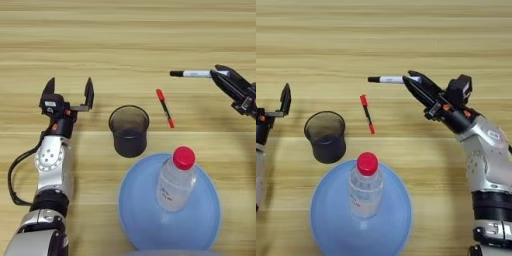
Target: Move the objects on the table
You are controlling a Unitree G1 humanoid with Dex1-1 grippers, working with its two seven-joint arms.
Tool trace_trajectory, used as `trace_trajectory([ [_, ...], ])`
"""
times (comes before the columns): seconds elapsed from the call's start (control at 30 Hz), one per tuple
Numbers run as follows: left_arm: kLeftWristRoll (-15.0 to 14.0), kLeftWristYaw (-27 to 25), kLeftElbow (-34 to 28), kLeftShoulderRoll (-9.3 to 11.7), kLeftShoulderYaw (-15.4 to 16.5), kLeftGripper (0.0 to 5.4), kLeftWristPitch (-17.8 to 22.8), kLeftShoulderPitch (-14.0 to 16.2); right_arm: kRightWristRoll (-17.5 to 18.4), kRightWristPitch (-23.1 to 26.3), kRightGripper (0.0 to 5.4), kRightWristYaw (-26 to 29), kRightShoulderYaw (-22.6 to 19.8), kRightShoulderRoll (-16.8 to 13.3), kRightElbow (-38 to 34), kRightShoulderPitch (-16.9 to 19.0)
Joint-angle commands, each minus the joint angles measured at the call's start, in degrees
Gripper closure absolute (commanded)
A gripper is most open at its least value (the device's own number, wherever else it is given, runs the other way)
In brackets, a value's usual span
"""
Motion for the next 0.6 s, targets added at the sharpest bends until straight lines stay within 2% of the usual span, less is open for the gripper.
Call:
trace_trajectory([
  [0.03,0.96,0.17,-0.1,0.11,-0.08,0.0,0.65,0.24,-7.98,-8.02,4.66,-6.73,-0.28,-0.2,9.23,0.67],
  [0.13,1.16,0.28,0.0,0.15,-0.09,0.0,0.62,0.2,-11.63,-12.22,4.66,-11.69,-0.46,0.21,15.11,0.34],
  [0.37,1.63,0.54,0.04,-0.02,-0.18,0.0,0.23,0.22,-21.28,-21.45,4.66,-23.79,2.17,1.24,26.42,0.23],
  [0.43,1.78,0.63,-0.05,-0.12,-0.22,0.0,0.15,0.26,-21.43,-21.58,4.66,-25.59,2.15,1.5,27.14,0.44],
  [0.5,1.91,0.72,-0.16,-0.22,-0.23,0.0,0.13,0.28,-23.09,-20.92,4.66,-27.47,3.0,0.94,27.63,0.75],
  [0.6,2.03,0.8,-0.31,-0.33,-0.25,0.0,0.1,0.34,-25.06,-17.04,4.66,-29.04,4.74,0.46,26.36,2.46],
])
